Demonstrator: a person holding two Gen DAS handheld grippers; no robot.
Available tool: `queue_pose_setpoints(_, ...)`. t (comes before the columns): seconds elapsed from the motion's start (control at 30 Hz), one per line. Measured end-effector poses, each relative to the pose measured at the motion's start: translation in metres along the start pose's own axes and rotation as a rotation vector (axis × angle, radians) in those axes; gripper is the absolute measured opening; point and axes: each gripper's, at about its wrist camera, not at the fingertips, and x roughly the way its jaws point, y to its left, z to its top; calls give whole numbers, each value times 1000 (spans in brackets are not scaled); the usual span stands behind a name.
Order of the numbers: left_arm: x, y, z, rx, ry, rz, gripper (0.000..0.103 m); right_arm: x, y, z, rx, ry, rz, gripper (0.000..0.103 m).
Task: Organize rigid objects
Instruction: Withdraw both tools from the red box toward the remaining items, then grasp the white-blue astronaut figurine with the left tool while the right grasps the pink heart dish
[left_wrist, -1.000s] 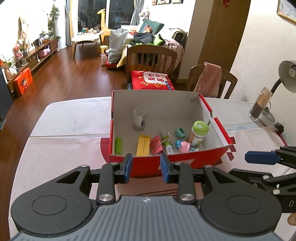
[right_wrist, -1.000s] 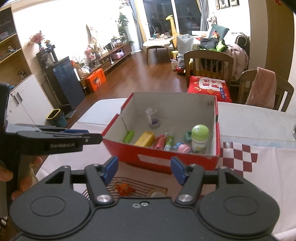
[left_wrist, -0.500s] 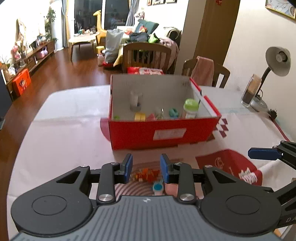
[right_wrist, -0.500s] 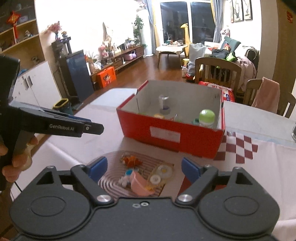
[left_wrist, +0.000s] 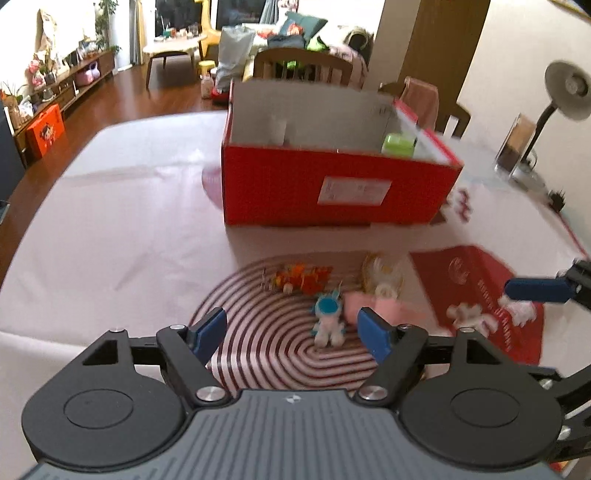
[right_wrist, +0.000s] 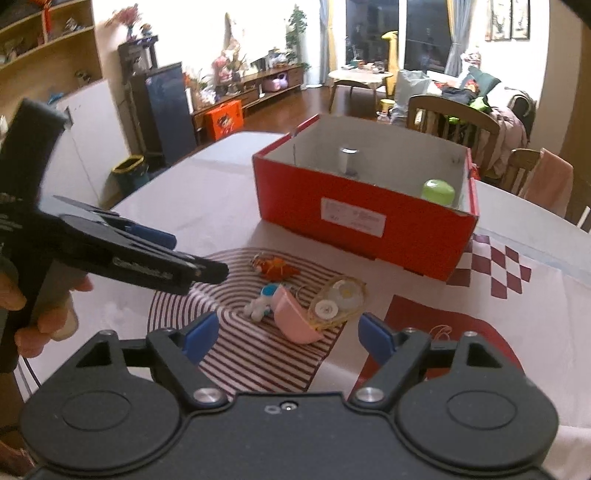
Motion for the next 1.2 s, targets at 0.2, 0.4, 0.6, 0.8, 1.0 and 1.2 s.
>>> queue_pose_setpoints(0.2,28,-3,-16,9,49,-12,78,19,1,-6,-67,49,-16,73)
queue_pose_setpoints(0.4,45,-9,-17,28,64,-15,78,38,-4,-6,-113,75,-20,58)
queue_pose_setpoints(0.6,59,-14,-15,46,69,-15,78,53,-1,-3,-210,87,-8,46)
queue_pose_setpoints(0.8,68,-19,-14,80,56,0,77,61,-1,-5,-266,89,3,33)
queue_pose_setpoints(1.0,72,-25,-16,116,44,6,67,62,0,-8,-309,70,20,26)
queue_pose_setpoints(1.2,72,-32,-14,147,35,-6,39,60,-2,-6,-316,53,33,20)
